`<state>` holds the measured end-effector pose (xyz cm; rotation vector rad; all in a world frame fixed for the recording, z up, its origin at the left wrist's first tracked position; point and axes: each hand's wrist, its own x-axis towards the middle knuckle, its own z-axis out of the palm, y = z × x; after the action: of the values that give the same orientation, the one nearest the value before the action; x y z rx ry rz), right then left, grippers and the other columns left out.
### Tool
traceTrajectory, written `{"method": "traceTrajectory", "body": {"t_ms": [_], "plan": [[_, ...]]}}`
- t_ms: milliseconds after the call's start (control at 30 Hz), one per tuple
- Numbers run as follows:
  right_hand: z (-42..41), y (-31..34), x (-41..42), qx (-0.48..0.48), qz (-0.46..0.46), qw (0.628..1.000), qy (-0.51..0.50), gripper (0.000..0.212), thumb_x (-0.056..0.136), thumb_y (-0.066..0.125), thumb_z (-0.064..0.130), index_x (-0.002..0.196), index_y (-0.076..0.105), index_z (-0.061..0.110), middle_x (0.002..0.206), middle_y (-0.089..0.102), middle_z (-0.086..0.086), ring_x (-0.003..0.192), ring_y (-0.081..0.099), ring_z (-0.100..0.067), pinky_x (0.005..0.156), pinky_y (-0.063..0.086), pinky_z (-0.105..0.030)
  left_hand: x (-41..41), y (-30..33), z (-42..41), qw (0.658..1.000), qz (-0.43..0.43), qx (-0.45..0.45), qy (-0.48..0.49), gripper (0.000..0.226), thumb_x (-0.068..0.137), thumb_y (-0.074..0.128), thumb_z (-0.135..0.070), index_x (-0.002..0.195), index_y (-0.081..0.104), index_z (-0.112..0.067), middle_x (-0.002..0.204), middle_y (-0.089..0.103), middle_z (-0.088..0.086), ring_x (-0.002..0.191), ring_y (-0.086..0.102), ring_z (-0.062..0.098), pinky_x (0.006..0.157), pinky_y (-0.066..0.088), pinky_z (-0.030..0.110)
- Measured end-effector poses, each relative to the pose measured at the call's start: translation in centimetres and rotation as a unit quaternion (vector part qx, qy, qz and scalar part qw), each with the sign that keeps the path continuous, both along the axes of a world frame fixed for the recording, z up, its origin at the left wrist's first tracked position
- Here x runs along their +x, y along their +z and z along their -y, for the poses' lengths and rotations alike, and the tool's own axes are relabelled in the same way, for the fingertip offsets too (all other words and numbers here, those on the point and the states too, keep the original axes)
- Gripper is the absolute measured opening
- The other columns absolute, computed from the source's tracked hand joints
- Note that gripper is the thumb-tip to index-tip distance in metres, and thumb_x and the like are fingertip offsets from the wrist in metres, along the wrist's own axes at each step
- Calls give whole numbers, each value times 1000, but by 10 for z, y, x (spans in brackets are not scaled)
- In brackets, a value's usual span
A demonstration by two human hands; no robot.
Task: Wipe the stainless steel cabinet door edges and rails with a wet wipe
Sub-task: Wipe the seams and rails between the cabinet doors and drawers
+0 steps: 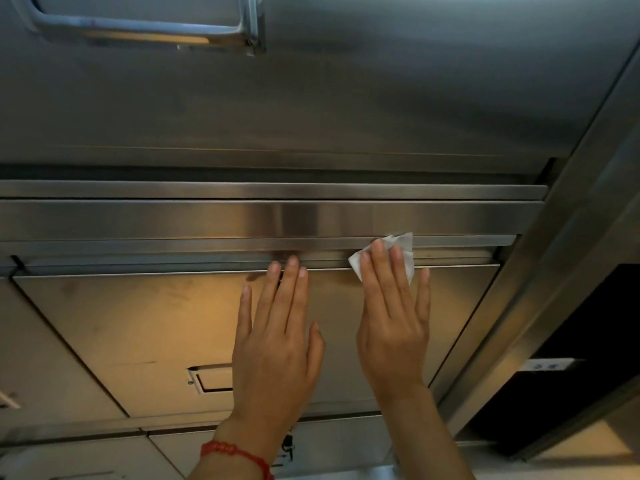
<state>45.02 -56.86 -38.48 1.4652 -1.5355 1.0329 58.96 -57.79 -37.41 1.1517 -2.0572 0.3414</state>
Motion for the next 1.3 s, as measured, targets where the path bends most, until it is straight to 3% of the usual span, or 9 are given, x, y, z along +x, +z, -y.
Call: {"method": "traceTrajectory", "body": {"t_ms": [467, 667, 900, 1000, 1133, 1300], "plan": [[2, -1, -4, -21, 31, 999, 3, 36, 104, 23, 7, 131, 46, 1, 139, 42, -13, 129, 43, -32, 108, 27, -54, 1, -2, 1, 1000, -1, 5, -3, 55, 85, 39, -24, 135, 43, 0, 145, 36, 11, 136, 27, 24, 109, 22, 49], [2, 0, -8, -20, -17, 1000, -3, 35, 98, 36, 1, 130, 49, 4, 139, 44, -10, 129, 44, -29, 108, 29, -52, 0, -1, 1, 1000, -8, 2, -4, 55, 85, 39, -23, 135, 43, 0, 145, 37, 12, 136, 27, 24, 109, 22, 49], [2, 0, -5, -29, -6, 1000, -2, 35, 101, 27, 3, 130, 48, 3, 138, 44, -12, 128, 44, -30, 107, 29, -51, -1, -2, 1, 1000, -17, -5, -6, 54, 86, 40, -22, 135, 44, 0, 144, 38, 12, 136, 29, 25, 110, 22, 48], [1, 0, -11, -26, -26, 999, -7, 35, 99, 32, 1, 130, 48, 4, 138, 44, -10, 128, 44, -29, 106, 31, -52, -1, -2, 1, 1000, -15, -6, -5, 54, 86, 39, -22, 135, 44, 0, 144, 38, 12, 136, 30, 26, 110, 22, 48], [-1, 0, -16, -36, 11, 999, -28, 38, 95, 38, -4, 131, 46, 3, 139, 42, -11, 129, 42, -30, 107, 29, -53, -1, -1, 1, 1000, -13, -4, -6, 54, 86, 39, -23, 135, 44, 0, 144, 37, 12, 136, 28, 25, 110, 21, 48], [1, 1, -12, -34, -7, 999, -5, 34, 101, 28, 2, 130, 47, 4, 138, 45, -10, 128, 44, -29, 106, 32, -53, -1, -2, 1, 1000, -14, -5, -5, 55, 86, 39, -23, 135, 43, 0, 144, 38, 13, 136, 27, 24, 109, 22, 49]]}}
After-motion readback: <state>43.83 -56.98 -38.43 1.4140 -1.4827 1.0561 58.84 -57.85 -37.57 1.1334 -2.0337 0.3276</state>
